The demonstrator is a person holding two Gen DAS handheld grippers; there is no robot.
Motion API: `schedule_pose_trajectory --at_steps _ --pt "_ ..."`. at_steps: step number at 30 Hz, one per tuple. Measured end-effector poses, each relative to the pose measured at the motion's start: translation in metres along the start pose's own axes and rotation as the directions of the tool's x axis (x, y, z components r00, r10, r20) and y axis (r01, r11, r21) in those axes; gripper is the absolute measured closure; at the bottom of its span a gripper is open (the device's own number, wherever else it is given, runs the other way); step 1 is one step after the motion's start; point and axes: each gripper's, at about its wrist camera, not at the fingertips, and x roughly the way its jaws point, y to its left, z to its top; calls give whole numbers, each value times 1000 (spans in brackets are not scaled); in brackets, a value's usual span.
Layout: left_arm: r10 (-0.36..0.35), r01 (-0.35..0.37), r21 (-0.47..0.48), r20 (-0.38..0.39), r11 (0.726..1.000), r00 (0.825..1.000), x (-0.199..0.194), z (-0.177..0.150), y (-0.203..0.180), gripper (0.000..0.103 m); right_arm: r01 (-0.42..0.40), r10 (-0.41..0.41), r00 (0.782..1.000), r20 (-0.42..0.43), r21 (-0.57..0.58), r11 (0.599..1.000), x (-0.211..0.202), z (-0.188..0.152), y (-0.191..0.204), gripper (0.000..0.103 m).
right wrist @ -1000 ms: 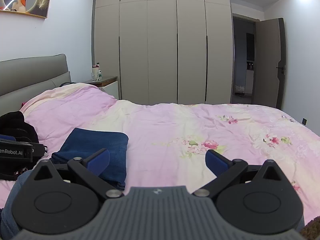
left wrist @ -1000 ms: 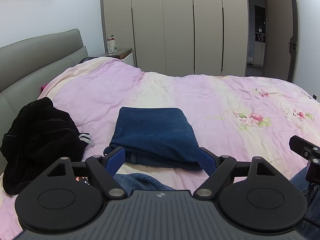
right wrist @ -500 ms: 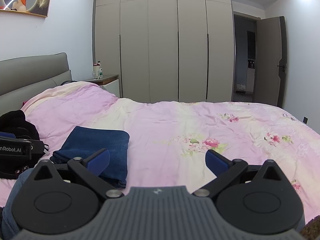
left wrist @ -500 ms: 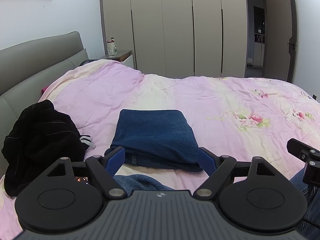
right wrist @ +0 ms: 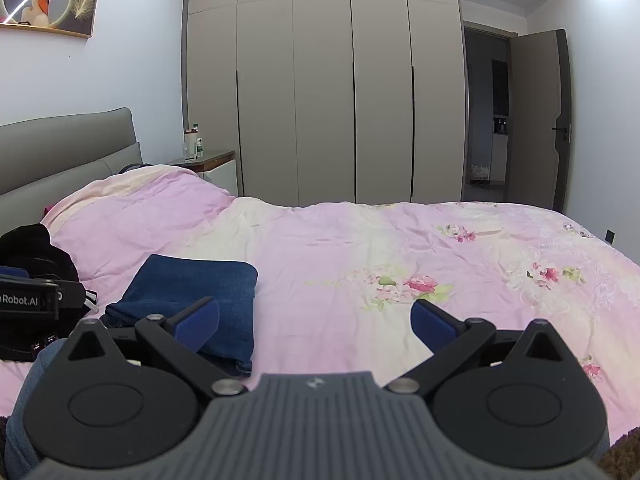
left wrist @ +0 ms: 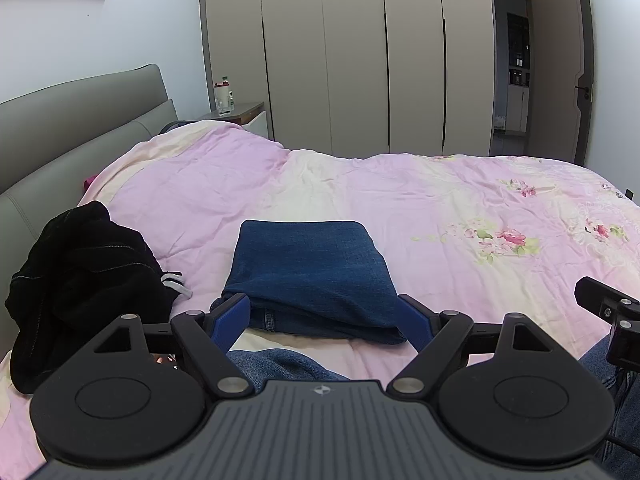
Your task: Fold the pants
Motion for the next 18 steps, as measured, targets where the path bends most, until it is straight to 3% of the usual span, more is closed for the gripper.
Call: schedule_pose_trajectory --at_steps 18 --pt "-6 6 -3 -6 1000 1000 -1 2 4 7 -3 3 1000 -5 3 1000 1 -2 1 5"
